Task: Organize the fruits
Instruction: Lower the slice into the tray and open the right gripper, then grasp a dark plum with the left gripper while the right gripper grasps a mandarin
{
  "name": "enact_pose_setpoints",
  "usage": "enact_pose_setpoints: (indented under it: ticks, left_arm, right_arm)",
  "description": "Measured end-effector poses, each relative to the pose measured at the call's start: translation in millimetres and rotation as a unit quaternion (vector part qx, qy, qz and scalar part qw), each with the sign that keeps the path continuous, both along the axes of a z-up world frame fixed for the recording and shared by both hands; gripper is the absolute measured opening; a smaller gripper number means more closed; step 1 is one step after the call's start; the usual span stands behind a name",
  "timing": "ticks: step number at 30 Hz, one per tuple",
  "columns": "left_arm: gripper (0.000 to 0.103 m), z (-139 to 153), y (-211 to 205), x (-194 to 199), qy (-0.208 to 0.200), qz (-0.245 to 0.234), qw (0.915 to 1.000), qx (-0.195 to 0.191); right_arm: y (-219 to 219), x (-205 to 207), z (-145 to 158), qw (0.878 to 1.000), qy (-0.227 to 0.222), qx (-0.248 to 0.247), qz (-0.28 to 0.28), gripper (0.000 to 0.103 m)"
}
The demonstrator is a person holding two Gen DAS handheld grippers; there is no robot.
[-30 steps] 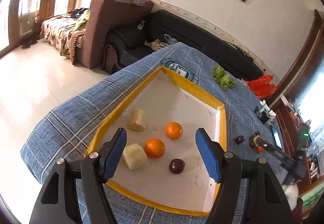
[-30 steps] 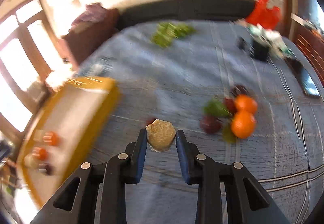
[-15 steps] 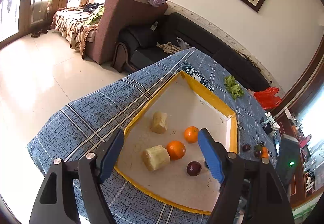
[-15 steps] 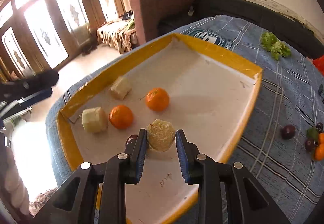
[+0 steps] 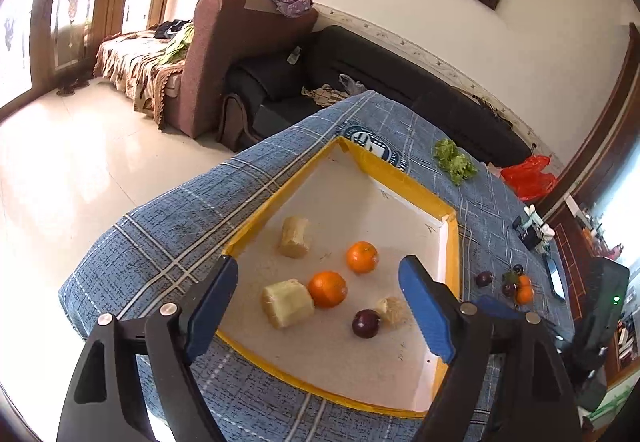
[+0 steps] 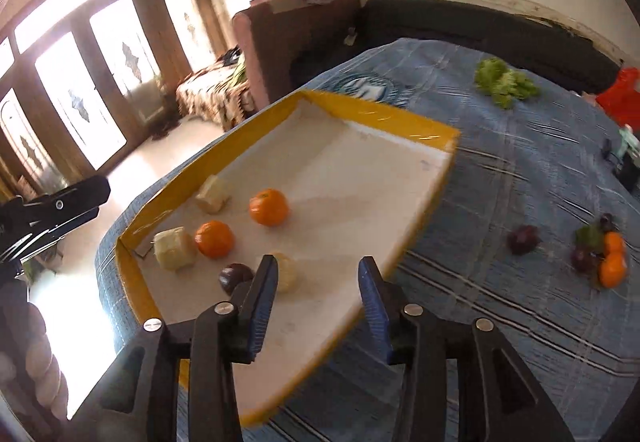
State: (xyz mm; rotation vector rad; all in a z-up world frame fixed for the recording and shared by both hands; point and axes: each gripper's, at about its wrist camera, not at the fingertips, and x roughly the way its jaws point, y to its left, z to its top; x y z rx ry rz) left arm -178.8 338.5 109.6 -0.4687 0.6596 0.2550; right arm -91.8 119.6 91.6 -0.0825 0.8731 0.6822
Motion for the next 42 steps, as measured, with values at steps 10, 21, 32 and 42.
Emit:
enact_pose_setpoints:
  ticks: [10, 21, 32, 42]
  left_arm:
    - [0.086, -2.2, -97.9, 37.0, 0.017, -0.135, 0.9904, 0.027]
    - [0.080, 0.4, -186.8, 97.2, 0.037, -0.229, 0.9716, 0.045]
    - [0.065, -45.0, -250.8, 194.2, 0.113, -0.288, 0.9386, 0.152]
    - [0.064, -91.7, -261.8, 242.9, 0.162, -0.303, 0.9272, 0.149]
  right_arm:
    - [-202.2, 29.2, -6.8, 0.976, 0.006, 0.006, -0.217, 0.052]
    - [-241.3, 107.7, -31.8, 0.958, 0.037, 0.043, -0.281, 0.051]
    - [-230.6, 125.0, -59.6, 0.965, 0.034, 0.048, -0.255, 0.036]
    - [-240.0, 116.7, -50.8, 0.964, 0.032, 0.073, -0.253, 0.036]
